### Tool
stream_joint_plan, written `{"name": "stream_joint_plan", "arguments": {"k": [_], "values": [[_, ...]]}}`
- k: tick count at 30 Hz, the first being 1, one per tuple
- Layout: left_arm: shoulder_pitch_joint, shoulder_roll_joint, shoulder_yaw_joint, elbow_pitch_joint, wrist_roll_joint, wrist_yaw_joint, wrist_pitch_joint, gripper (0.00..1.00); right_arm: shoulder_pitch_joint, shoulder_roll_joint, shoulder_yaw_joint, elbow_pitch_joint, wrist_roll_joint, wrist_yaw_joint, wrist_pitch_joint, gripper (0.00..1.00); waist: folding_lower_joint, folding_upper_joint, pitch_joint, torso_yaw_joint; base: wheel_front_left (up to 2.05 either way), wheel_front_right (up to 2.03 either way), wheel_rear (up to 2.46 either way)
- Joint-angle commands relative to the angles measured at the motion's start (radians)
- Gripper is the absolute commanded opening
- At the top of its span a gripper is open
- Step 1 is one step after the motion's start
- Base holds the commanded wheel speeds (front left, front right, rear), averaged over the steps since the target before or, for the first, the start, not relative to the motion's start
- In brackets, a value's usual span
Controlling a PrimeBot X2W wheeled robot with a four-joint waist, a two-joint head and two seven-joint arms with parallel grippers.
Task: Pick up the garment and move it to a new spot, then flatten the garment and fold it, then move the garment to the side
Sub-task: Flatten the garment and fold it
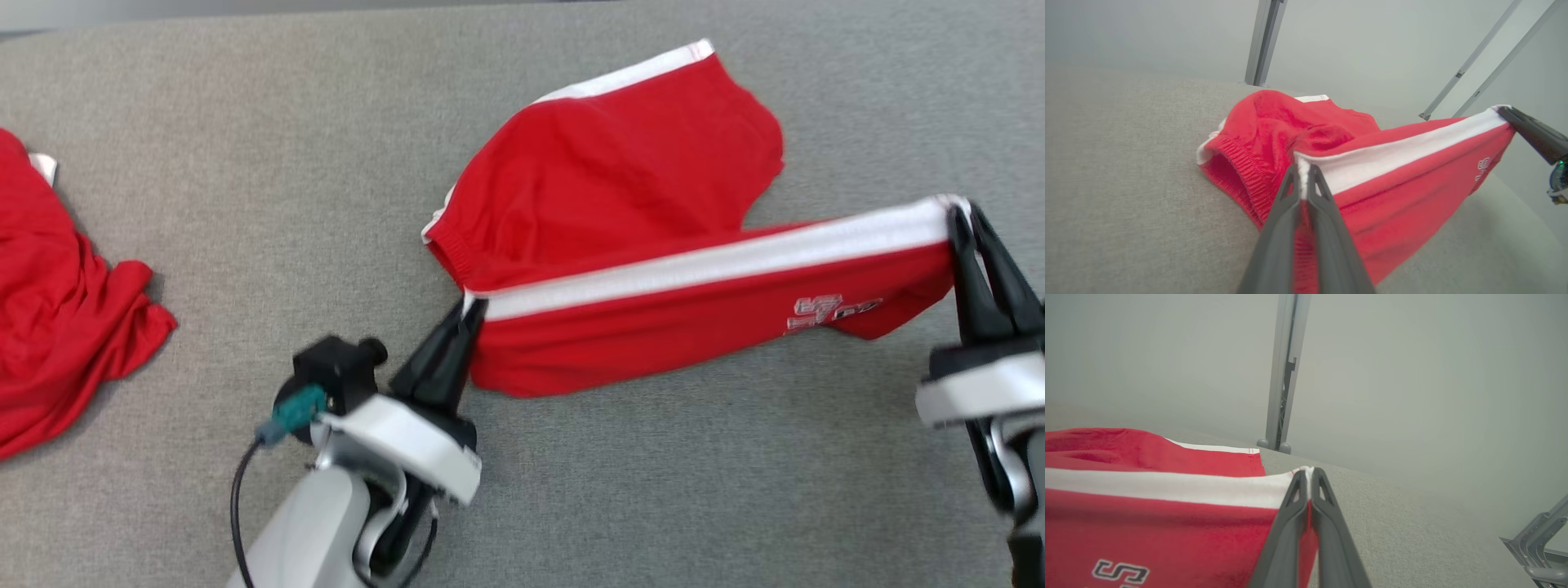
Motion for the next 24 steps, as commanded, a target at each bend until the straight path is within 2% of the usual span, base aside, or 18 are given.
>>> {"name": "stream_joint_plan", "arguments": {"k": [1,7,12,24], "values": [[-0.04,0.002,0.008,0.015,-0.01,0.015,0.008,0.0,-0.054,-0.012,0.017,0.032,-0.002,-0.005,-0.001,0.0,0.0001,-0.0001,0.031,0.021,0.0,0.0,0.0],[-0.193,-0.011,0.023,0.085,-0.035,0.08,0.024,0.0,-0.334,-0.043,0.136,0.248,-0.004,-0.005,-0.001,0.0,0.0001,-0.0001,0.102,0.048,0.0,0.0,0.0],[-0.275,-0.015,0.03,0.123,-0.05,0.114,0.022,0.0,-0.526,-0.056,0.217,0.398,-0.009,-0.005,-0.001,0.0,0.0001,-0.0001,0.149,0.076,0.0,0.0,0.0],[-0.379,-0.018,-0.016,0.152,-0.096,0.122,0.005,0.0,-0.756,-0.081,0.301,0.606,-0.007,-0.005,-0.001,0.0,0.0001,-0.0001,0.221,0.146,0.0,0.0,0.0]]}}
